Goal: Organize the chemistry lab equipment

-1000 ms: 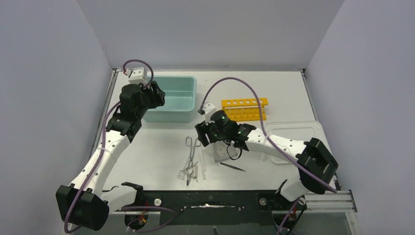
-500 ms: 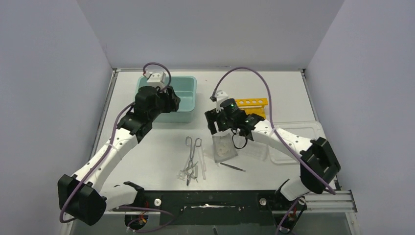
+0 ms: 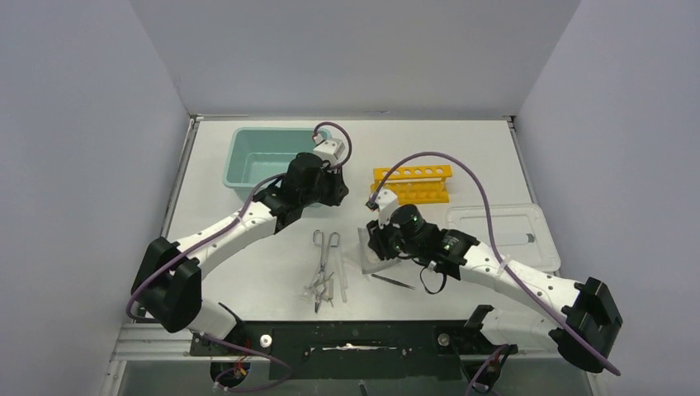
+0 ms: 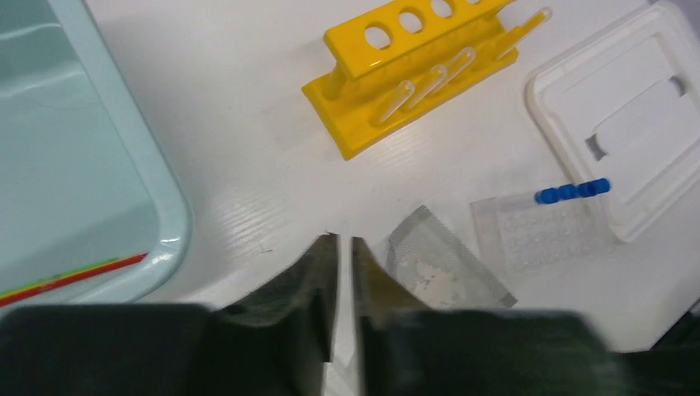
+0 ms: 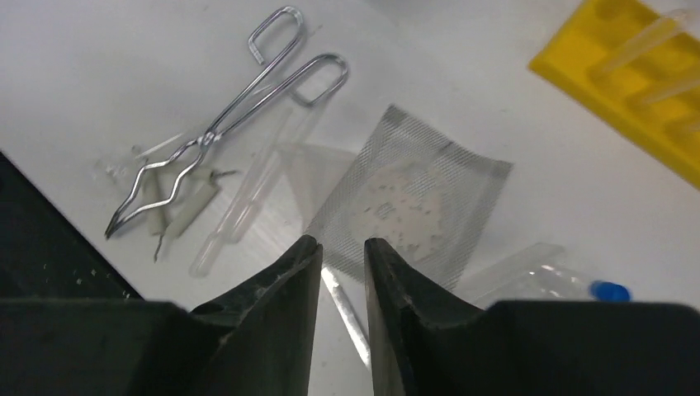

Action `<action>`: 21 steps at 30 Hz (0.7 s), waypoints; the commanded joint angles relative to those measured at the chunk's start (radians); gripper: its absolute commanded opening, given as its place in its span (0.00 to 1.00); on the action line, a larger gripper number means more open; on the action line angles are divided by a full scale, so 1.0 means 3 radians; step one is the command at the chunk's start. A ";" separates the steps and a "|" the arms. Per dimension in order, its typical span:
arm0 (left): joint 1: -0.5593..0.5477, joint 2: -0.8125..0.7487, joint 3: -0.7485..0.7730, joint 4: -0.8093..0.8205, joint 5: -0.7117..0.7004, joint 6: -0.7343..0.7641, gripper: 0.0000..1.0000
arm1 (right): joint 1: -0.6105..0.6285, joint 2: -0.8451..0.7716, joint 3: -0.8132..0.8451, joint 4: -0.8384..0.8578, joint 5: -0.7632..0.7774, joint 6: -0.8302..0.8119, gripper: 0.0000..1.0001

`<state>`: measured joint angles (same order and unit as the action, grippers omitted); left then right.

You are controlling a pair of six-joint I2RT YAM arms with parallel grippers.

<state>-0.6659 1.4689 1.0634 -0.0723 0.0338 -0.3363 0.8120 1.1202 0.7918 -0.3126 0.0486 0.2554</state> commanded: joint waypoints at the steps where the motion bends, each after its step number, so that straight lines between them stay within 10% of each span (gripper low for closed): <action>1: 0.0008 -0.0114 0.0139 -0.0005 -0.0318 0.0014 0.28 | 0.0448 0.0014 -0.0081 0.0156 0.0025 0.0190 0.39; 2: 0.0037 -0.0148 0.0183 -0.0097 -0.0450 0.0021 0.47 | 0.0523 0.0093 -0.0069 0.0217 0.0022 0.0201 0.45; 5: 0.0261 -0.0247 0.0282 -0.0416 -0.0601 -0.0004 0.61 | 0.0690 0.0358 0.0018 0.0265 0.0086 0.0155 0.58; 11: 0.0714 -0.0484 0.0109 -0.0442 -0.0364 -0.0162 0.62 | 0.0714 0.0828 0.0177 0.0163 0.0316 0.0149 0.69; 21: 0.0724 -0.0509 -0.0019 -0.0401 -0.0317 -0.0164 0.62 | 0.0533 0.1277 0.0428 0.0155 0.0574 0.0222 0.55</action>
<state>-0.4480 1.3289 1.0634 -0.2142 -0.0742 -0.3809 1.0065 1.4761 0.8742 -0.2955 0.1806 0.3031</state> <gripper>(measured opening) 0.624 0.569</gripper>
